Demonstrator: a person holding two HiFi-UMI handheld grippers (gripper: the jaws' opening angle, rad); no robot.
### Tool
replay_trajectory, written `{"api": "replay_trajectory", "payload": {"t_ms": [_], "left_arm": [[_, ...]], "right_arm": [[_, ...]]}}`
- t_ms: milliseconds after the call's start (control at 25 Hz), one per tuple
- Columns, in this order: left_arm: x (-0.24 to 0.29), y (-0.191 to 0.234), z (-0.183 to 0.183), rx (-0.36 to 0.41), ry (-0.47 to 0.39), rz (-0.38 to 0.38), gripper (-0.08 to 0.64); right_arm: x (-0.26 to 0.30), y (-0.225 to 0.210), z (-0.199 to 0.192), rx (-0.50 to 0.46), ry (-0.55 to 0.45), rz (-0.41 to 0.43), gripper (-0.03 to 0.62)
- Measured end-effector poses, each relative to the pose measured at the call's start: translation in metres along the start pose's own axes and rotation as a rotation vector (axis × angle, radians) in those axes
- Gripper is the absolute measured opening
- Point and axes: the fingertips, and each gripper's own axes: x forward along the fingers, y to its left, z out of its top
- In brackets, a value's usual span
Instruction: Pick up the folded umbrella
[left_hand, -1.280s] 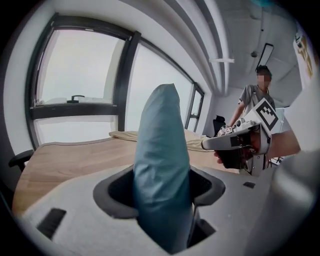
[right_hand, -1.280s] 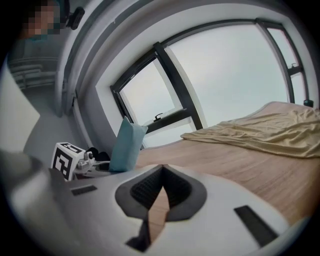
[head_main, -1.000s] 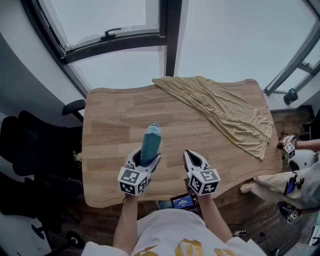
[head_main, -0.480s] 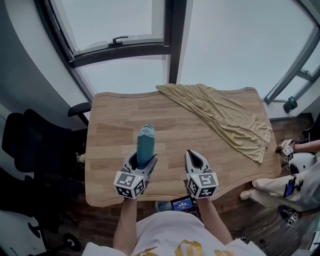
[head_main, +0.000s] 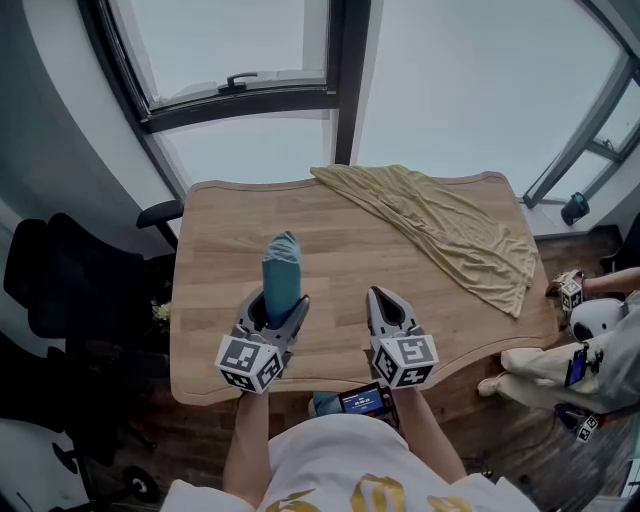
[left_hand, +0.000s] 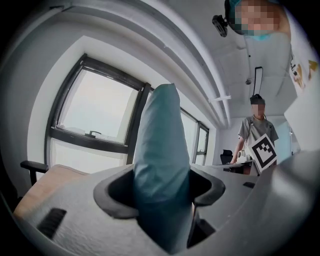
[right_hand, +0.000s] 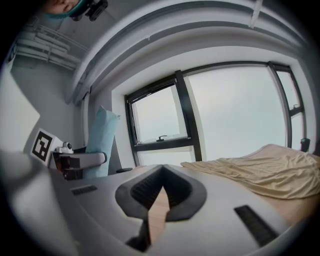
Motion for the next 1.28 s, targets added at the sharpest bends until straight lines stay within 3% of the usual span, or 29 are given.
{"api": "replay_trajectory", "payload": {"t_ms": [520,1280], "left_arm": [[-0.024,-0.01,0.024,-0.01,-0.089,0.006,0.295],[-0.033,-0.009,0.024,-0.002,-0.096,0.022,0.296]], "right_arm": [[-0.013,0.026,0.023,-0.094,-0.048,0.037,0.009],[-0.017,0.027,0.02,-0.109,-0.032,0.036,0.009]]}}
